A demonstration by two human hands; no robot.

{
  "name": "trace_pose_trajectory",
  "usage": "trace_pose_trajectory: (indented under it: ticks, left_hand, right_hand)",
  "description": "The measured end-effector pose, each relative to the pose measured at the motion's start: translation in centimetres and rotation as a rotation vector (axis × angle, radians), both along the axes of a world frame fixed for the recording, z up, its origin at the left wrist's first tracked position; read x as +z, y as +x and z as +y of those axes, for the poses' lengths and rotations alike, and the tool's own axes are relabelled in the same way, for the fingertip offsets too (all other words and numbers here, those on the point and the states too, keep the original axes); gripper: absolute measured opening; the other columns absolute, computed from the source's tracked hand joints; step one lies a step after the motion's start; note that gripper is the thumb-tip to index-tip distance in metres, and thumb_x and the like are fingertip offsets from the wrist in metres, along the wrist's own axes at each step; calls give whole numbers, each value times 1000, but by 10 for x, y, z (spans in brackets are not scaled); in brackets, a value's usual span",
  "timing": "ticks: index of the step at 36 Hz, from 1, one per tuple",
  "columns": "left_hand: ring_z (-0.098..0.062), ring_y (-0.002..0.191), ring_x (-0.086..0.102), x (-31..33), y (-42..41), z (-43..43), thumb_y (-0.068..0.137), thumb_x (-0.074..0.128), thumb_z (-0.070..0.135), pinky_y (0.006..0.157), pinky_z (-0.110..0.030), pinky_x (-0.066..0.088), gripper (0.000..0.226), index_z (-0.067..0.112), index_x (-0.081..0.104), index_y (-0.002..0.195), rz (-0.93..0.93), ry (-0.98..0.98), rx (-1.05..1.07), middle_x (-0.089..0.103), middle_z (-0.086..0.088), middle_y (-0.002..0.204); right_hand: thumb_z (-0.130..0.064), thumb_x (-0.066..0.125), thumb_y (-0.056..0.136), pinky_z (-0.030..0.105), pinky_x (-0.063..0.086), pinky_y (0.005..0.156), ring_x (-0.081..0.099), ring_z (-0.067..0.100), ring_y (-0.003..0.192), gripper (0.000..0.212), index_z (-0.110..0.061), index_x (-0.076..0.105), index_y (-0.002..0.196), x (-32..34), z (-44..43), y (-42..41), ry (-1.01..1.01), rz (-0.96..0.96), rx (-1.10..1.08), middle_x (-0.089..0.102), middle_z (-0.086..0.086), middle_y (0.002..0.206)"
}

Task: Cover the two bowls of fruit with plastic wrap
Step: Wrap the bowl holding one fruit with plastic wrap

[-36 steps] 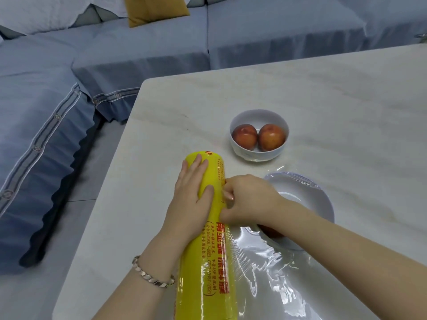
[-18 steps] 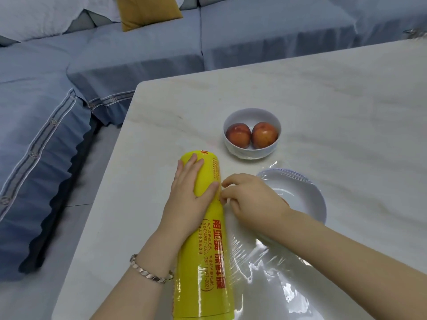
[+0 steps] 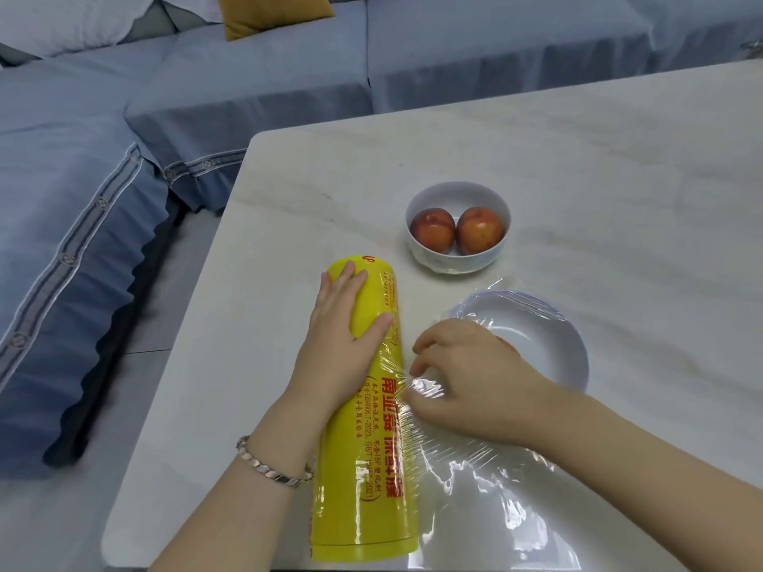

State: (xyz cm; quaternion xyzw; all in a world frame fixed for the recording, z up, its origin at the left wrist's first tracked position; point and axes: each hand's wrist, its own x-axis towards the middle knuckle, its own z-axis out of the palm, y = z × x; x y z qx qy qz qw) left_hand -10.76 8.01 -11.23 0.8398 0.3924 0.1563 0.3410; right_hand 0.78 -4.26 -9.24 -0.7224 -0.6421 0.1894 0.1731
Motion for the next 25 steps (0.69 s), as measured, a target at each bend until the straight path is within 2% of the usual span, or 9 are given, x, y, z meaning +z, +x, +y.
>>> trace_pose_trajectory:
  ticks: [2, 4, 7, 9, 13, 16, 19, 22, 25]
  left_hand:
    - [-3, 144, -5, 0, 0, 0, 92, 53, 34, 108, -22, 6, 61, 28, 25, 145, 7, 0, 3, 10, 17, 156]
    - [-3, 144, -5, 0, -1, 0, 92, 53, 35, 109, -23, 6, 61, 28, 25, 145, 6, -7, 2, 10, 17, 156]
    - [-3, 144, -5, 0, -2, 1, 91, 54, 35, 108, -22, 6, 62, 29, 25, 145, 3, -21, -4, 10, 17, 156]
    - [-2, 144, -5, 0, -2, 1, 91, 54, 35, 108, -21, 5, 62, 29, 25, 145, 1, -24, -5, 10, 18, 156]
    - [-3, 144, -6, -1, 0, 0, 91, 54, 35, 108, -22, 6, 62, 28, 25, 146, 12, -9, -8, 9, 18, 156]
    - [-2, 144, -6, 0, 1, -2, 91, 54, 35, 107, -21, 6, 62, 29, 25, 146, 27, -3, -7, 9, 19, 156]
    - [-3, 144, -1, 2, -1, -4, 91, 54, 35, 107, -20, 7, 62, 28, 25, 146, 5, -21, 19, 7, 16, 157]
    - [-10, 144, 7, 7, -7, -8, 89, 56, 38, 108, -23, 15, 64, 28, 26, 145, -5, -38, 143, 7, 10, 157]
    - [-21, 139, 21, 11, -15, -19, 82, 59, 48, 107, -37, 29, 79, 35, 16, 146, 143, -62, 199, 20, 1, 151]
  right_hand:
    - [-65, 52, 74, 26, 16, 107, 32, 13, 127, 55, -22, 65, 106, -2, 1, -6, -69, -74, 69, 46, -3, 129]
    - [-61, 60, 71, 28, 7, 112, 26, 16, 132, 46, -21, 66, 93, -2, 2, -9, -70, -86, 81, 41, 2, 136]
    - [-55, 61, 67, 27, -6, 112, 29, 18, 134, 32, -24, 58, 67, -10, 4, -11, -18, -111, 61, 51, 4, 129]
    - [-51, 60, 65, 26, -8, 110, 33, 15, 132, 36, -23, 42, 53, -14, 3, -13, -17, -91, 58, 56, 2, 121]
    - [-35, 55, 70, 27, 2, 112, 48, 13, 121, 36, -23, 32, 46, -17, 4, -17, 22, -89, 43, 65, 3, 107]
    - [-21, 43, 62, 38, 29, 101, 69, 17, 83, 24, -24, 41, 38, -25, 8, -15, 174, -119, -7, 69, -1, 67]
    - [-13, 51, 66, 31, 23, 109, 65, 22, 92, 29, -27, 32, 51, -25, 12, -13, 79, -21, -50, 67, 2, 74]
    - [-16, 50, 76, 26, 9, 116, 55, 20, 100, 10, -22, 50, 84, -18, 13, -14, 61, -36, -86, 64, 4, 92]
    - [-28, 27, 80, 27, 4, 114, 54, 21, 102, 38, -19, 60, 95, -17, 9, -16, 53, -57, -53, 64, 5, 94]
